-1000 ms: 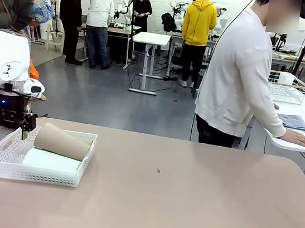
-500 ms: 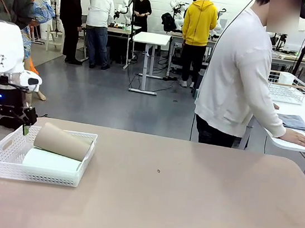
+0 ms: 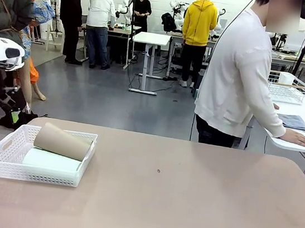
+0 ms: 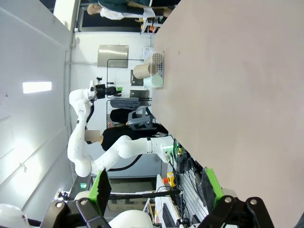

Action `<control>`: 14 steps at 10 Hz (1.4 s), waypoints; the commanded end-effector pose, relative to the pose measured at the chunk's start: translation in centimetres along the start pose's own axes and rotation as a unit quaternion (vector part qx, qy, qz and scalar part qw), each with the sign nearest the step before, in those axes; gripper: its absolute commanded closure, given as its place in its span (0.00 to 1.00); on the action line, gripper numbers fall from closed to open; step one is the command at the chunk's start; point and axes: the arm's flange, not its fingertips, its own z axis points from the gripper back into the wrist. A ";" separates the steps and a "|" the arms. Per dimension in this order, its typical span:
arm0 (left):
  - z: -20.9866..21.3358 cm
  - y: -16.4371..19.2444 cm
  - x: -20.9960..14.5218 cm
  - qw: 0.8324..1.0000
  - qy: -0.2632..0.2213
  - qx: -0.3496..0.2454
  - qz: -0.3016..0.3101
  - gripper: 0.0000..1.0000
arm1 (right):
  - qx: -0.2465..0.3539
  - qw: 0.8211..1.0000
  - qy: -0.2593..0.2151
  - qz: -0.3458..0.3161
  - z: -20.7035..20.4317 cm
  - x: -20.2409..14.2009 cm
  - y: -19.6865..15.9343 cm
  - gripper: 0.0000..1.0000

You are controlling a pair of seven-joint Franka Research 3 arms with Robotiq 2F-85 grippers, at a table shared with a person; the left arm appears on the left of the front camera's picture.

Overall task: Clean and organize the cups into the basket.
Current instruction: Move the Organizing basket back to the left side of the table.

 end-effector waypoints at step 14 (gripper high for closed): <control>1.7 10.9 3.3 0.922 0.047 -0.381 0.035 0.00 | -0.008 1.000 0.004 -0.009 -0.3 -0.3 0.2 0.00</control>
